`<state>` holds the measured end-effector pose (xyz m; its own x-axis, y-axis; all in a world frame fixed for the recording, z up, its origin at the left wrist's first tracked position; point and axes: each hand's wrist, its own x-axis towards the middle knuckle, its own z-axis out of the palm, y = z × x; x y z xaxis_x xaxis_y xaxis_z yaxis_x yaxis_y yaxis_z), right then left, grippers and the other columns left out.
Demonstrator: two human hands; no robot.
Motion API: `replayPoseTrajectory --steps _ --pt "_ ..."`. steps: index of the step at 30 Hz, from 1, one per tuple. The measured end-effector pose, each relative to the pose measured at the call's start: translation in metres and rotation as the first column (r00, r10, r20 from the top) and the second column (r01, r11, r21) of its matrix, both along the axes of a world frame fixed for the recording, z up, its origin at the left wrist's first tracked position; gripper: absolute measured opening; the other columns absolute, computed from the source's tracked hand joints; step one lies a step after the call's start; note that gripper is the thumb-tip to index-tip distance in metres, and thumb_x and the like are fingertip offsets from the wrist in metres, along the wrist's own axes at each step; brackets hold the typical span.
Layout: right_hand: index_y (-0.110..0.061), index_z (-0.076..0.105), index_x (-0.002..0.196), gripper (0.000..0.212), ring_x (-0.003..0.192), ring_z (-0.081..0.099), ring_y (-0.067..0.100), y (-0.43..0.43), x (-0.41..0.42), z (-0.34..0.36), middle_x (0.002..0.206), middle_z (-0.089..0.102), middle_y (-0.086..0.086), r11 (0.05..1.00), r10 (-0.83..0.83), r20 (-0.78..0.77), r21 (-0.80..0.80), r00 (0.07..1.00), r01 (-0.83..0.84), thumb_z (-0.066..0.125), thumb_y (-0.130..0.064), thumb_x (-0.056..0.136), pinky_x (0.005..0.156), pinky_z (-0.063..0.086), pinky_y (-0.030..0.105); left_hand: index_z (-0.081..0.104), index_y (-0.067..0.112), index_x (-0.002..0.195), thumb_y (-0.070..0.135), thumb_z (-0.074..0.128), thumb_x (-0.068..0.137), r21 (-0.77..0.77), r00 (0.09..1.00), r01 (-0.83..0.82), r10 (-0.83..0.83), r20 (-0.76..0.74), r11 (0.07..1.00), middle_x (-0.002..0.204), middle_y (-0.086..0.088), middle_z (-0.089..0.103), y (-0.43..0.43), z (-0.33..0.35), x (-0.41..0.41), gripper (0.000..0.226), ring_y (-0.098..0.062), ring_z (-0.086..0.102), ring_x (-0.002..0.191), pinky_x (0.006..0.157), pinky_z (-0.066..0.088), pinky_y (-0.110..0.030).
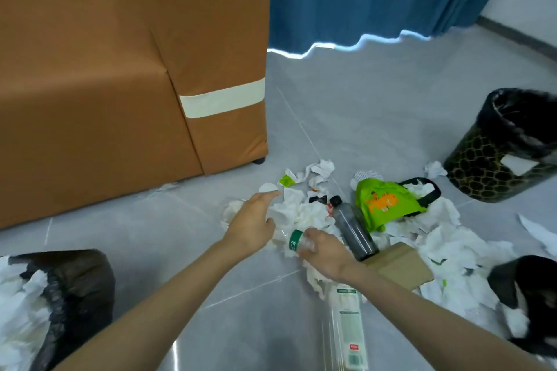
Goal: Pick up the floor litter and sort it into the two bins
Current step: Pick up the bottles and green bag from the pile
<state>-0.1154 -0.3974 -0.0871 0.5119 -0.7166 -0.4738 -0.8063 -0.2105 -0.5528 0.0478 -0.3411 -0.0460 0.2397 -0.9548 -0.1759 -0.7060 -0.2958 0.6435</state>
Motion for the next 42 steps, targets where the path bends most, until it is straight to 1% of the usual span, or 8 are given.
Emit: replayPoseTrajectory --steps 11,15,18,25,30,33,37,42 --pt "-0.014 0.046 0.133 0.049 0.113 0.055 0.027 -0.045 -0.103 0.124 0.126 0.057 0.012 0.92 -0.377 0.032 -0.106 0.926 0.378 0.054 -0.039 0.092 0.085 0.042 0.027 0.037 0.019 0.141 0.004 0.047 0.089 -0.109 0.963 0.269 -0.268 0.024 0.957 0.146 -0.004 0.038 -0.069 0.081 -0.072 0.056 -0.018 0.033 0.136 0.109 0.023 -0.022" --pt "-0.013 0.048 0.129 0.044 0.091 0.057 0.023 -0.052 -0.142 0.156 0.102 0.06 0.008 0.852 -0.494 0.096 -0.141 0.864 0.503 0.053 -0.037 0.092 0.07 0.042 0.026 0.037 0.019 0.141 0.006 0.047 0.089 -0.127 0.944 0.33 -0.33 0.023 0.936 0.146 -0.006 0.039 -0.09 0.108 -0.101 0.055 -0.02 0.035 0.135 0.109 0.025 -0.023" --pt "-0.009 0.052 0.122 0.037 0.094 0.059 0.028 -0.062 -0.172 0.178 0.104 0.065 0.015 0.766 -0.578 0.164 -0.23 0.799 0.601 0.052 -0.032 0.093 0.073 0.041 0.029 0.036 0.02 0.142 0.006 0.047 0.089 -0.15 0.929 0.369 -0.369 0.029 0.917 0.145 -0.007 0.039 -0.109 0.129 -0.125 0.055 -0.021 0.035 0.134 0.107 0.024 -0.022" --pt "-0.002 0.059 0.093 0.031 0.08 0.064 0.033 -0.132 -0.25 0.2 0.078 0.062 0.011 0.424 -0.791 0.436 -0.115 0.43 0.898 0.056 -0.033 0.087 0.078 0.054 0.05 0.036 0.02 0.142 0.007 0.048 0.091 -0.199 0.916 0.395 -0.402 0.002 0.897 0.143 -0.006 0.042 -0.163 0.163 -0.185 0.054 -0.021 0.041 0.13 0.106 0.029 -0.026" --pt "0.0 0.059 0.099 0.044 0.081 0.064 0.033 -0.196 -0.299 0.193 0.093 0.066 0.018 0.24 -0.876 0.436 0.021 0.208 0.97 0.055 -0.04 0.081 0.074 0.056 0.045 0.037 0.02 0.142 0.007 0.048 0.091 -0.227 0.919 0.379 -0.393 -0.021 0.897 0.141 -0.004 0.045 -0.201 0.167 -0.221 0.054 -0.021 0.043 0.129 0.106 0.033 -0.029" --pt "-0.001 0.054 0.106 0.044 0.075 0.061 0.032 -0.228 -0.316 0.184 0.095 0.061 0.018 0.228 -0.898 0.4 0.069 0.182 0.971 0.054 -0.04 0.086 0.05 0.042 0.03 0.037 0.02 0.142 0.007 0.049 0.091 -0.23 0.92 0.374 -0.391 -0.033 0.899 0.141 -0.003 0.045 -0.221 0.164 -0.235 0.053 -0.02 0.043 0.129 0.106 0.034 -0.03" --pt "-0.004 0.048 0.125 0.051 0.081 0.063 0.032 -0.264 -0.325 0.171 0.111 0.061 0.018 0.25 -0.911 0.366 0.119 0.191 0.961 0.054 -0.041 0.09 0.048 0.044 0.028 0.039 0.019 0.14 0.006 0.05 0.091 -0.219 0.929 0.345 -0.365 -0.057 0.913 0.139 -0.003 0.047 -0.251 0.159 -0.249 0.052 -0.021 0.047 0.125 0.101 0.036 -0.027" --pt "-0.018 0.033 0.141 0.048 0.086 0.06 0.026 -0.284 -0.327 0.162 0.12 0.05 0.012 0.305 -0.894 0.409 0.254 0.183 0.918 0.048 -0.021 0.096 0.075 0.054 0.034 0.041 0.017 0.139 0.005 0.05 0.091 -0.214 0.941 0.3 -0.325 -0.09 0.929 0.137 -0.005 0.05 -0.271 0.154 -0.261 0.051 -0.024 0.049 0.123 0.098 0.037 -0.026"
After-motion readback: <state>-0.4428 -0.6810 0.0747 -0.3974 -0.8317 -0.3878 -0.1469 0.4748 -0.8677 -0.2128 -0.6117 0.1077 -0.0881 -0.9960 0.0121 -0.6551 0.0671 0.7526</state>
